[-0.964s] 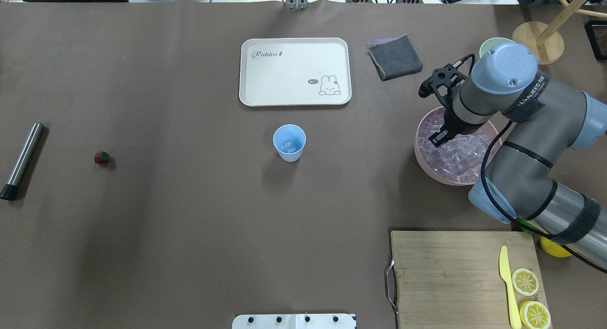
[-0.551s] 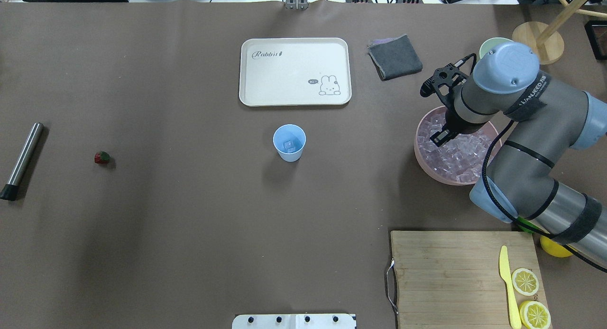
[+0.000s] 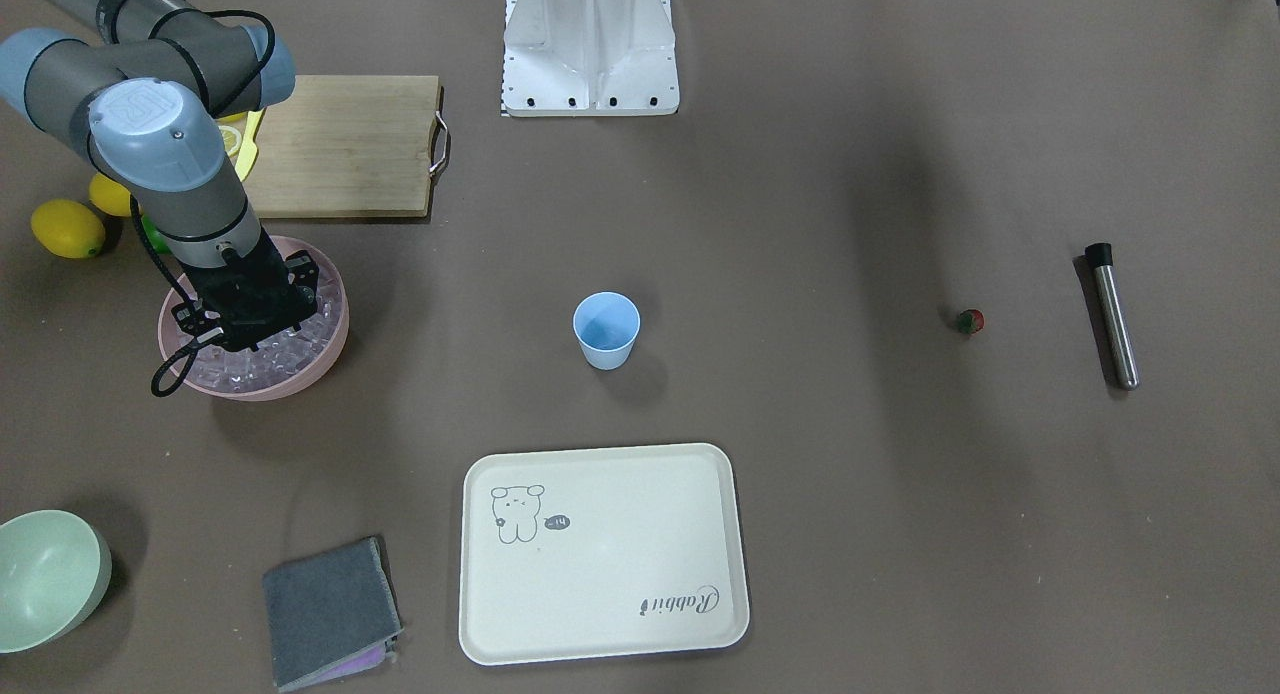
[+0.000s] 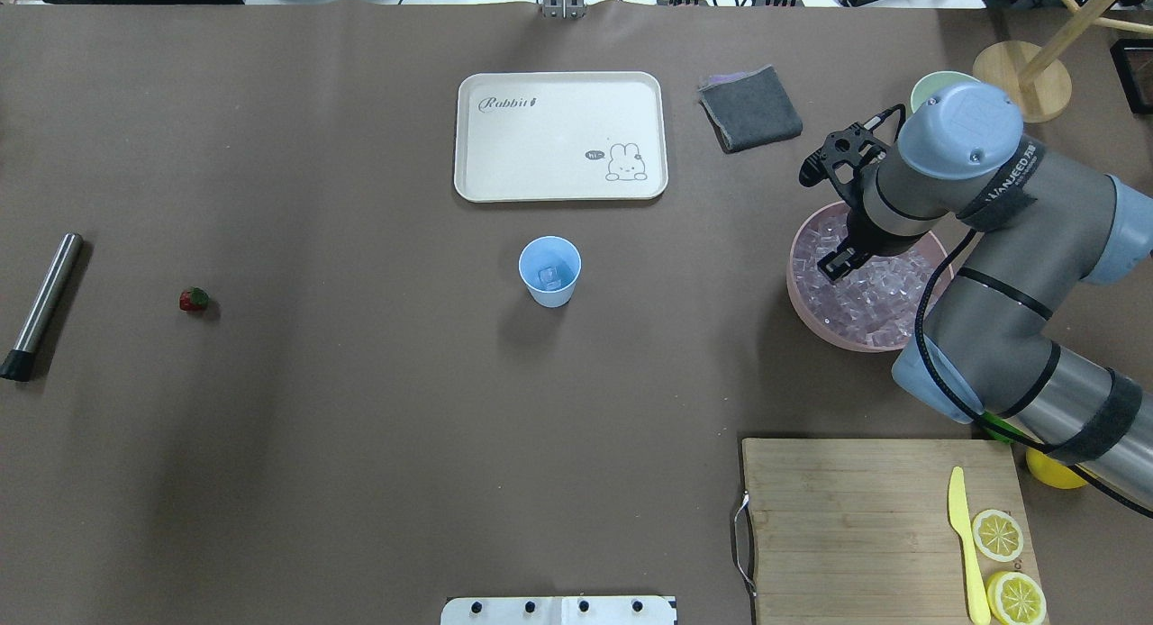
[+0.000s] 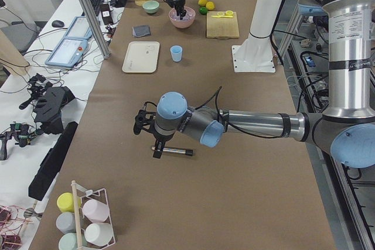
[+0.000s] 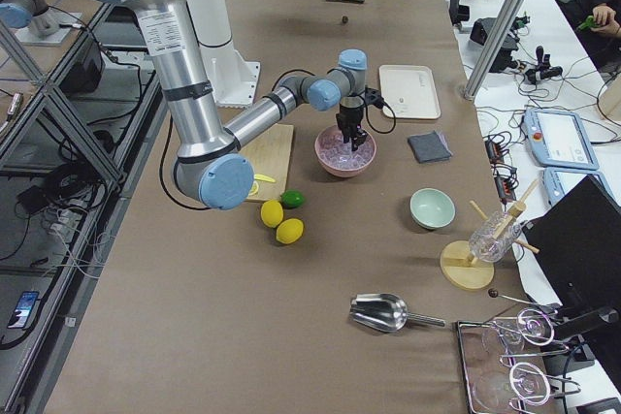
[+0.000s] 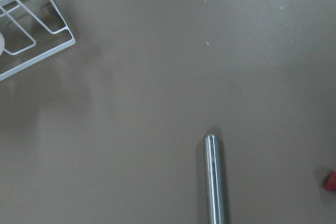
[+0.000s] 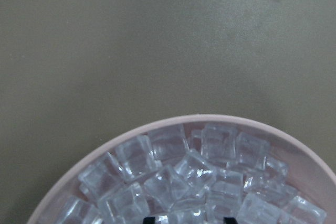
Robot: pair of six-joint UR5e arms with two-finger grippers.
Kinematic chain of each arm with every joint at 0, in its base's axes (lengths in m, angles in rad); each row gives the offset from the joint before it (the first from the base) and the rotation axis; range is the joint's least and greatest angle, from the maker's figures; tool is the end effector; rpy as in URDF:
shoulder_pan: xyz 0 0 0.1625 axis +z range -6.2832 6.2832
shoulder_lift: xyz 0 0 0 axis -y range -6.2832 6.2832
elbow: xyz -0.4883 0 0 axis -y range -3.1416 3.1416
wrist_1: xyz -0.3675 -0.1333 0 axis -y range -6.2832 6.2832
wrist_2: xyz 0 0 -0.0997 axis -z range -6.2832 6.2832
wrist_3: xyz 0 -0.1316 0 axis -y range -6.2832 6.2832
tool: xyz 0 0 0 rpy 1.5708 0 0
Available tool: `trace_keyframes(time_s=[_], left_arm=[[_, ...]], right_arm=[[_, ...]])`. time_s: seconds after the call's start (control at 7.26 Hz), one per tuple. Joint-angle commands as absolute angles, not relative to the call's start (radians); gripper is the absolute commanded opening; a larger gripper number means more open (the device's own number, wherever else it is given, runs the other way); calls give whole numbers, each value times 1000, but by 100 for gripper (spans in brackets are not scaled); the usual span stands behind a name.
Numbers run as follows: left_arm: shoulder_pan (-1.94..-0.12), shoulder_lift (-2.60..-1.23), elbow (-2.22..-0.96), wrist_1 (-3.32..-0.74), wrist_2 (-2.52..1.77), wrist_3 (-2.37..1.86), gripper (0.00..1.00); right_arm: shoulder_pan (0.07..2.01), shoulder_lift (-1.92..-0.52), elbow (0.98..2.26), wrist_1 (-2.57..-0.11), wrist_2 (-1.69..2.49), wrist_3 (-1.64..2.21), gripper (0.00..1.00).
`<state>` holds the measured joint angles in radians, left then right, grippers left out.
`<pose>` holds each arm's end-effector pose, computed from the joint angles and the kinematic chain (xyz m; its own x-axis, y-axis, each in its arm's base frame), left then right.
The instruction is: Mash ice and strawberries in cup
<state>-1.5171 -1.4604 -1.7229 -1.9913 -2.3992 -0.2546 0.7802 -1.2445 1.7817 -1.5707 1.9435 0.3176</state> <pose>-0.0125 -0.4436 0.6677 0.6483 0.1275 -0.7506 0.1191 0.9567 0.2654 -0.3811 -0.4973 0.4912 0.6872 -0.5647 0.4570 0.4169 0.8217 0.3885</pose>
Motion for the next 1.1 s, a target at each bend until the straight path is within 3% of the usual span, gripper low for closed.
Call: trace_keyframes(time_s=[0.0,0.28,0.96], left_arm=[[-1517,-1460,-1724,-1991,-2399,-255,97],[-1517,-1460,-1724,-1991,-2399,-255,97],[-1519,-1459,-1724,-1993,-2399,-255,97]], right_arm=[[779,-1239,1766,-1571,1948,319,41],[781,-1239,1769,-1571,1948,322,31],[834,-1230,1851,-1578,1991,348,27]])
